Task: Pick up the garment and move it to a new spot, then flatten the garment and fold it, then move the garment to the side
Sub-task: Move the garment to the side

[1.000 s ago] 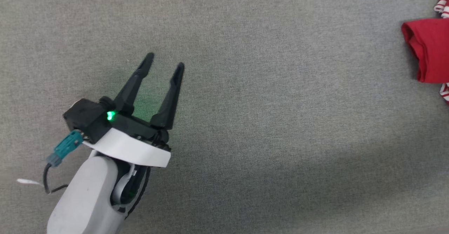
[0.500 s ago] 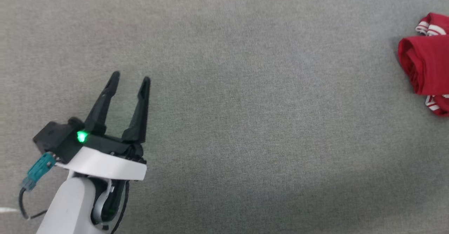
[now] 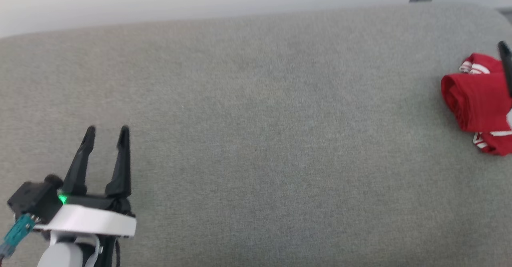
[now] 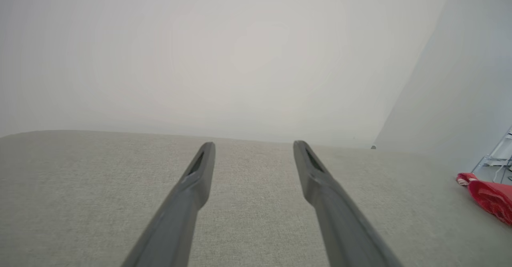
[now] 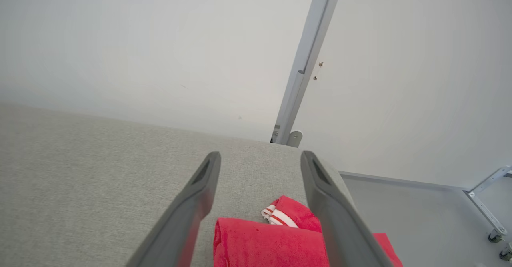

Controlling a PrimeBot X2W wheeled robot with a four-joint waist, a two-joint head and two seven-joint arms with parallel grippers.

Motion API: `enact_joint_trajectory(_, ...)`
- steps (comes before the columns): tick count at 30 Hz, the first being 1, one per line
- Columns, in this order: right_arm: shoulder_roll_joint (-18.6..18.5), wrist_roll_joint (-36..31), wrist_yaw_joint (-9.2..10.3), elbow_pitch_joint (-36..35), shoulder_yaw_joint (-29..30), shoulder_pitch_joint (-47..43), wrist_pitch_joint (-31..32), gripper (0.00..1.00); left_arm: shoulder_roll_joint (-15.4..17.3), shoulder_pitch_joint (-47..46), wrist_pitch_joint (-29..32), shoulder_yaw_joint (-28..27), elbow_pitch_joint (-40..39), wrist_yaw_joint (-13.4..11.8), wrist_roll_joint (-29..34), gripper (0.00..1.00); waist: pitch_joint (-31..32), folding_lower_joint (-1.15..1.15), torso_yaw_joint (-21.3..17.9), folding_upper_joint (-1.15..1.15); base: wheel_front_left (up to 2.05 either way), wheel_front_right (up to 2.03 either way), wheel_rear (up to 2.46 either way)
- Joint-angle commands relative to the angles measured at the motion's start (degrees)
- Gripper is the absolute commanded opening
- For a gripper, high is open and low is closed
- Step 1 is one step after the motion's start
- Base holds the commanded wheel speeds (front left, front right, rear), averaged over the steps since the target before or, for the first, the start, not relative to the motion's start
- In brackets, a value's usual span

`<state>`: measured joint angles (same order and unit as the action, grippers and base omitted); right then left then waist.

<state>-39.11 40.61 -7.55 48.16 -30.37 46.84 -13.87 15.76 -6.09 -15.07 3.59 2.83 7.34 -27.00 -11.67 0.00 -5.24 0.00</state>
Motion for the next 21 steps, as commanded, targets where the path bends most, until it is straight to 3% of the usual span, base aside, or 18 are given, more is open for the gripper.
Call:
enact_joint_trajectory(1,0.85,-0.21,0.12,-1.34,0.82,-2.14,-0.87,1.0,-0.42,1.58,-0.12,-1.25,-0.05,0.19,0.98,1.0,2.07,0.0,0.79,0.0,0.0,0.0,0.0)
enact_joint_trajectory(6,2.35,-4.11,0.11,-7.5,6.67,-7.81,-1.3,1.0,-1.51,4.77,-0.12,-4.27,-0.38,0.19,1.93,1.0,4.65,0.0,1.46,0.0,0.0,0.0,0.0)
enact_joint_trajectory(15,9.41,-14.8,0.09,-20.71,20.51,-24.32,-1.35,1.0,-2.98,9.83,-0.11,-6.93,-0.71,0.17,3.37,1.0,8.81,0.0,2.16,0.0,0.0,0.0,0.0)
enact_joint_trajectory(21,13.51,-18.7,0.09,-26.37,25.93,-31.96,-1.35,1.0,-3.7,12.21,-0.11,-7.63,-0.96,0.16,3.79,1.0,10.7,0.0,2.35,0.0,0.0,0.0,0.0)
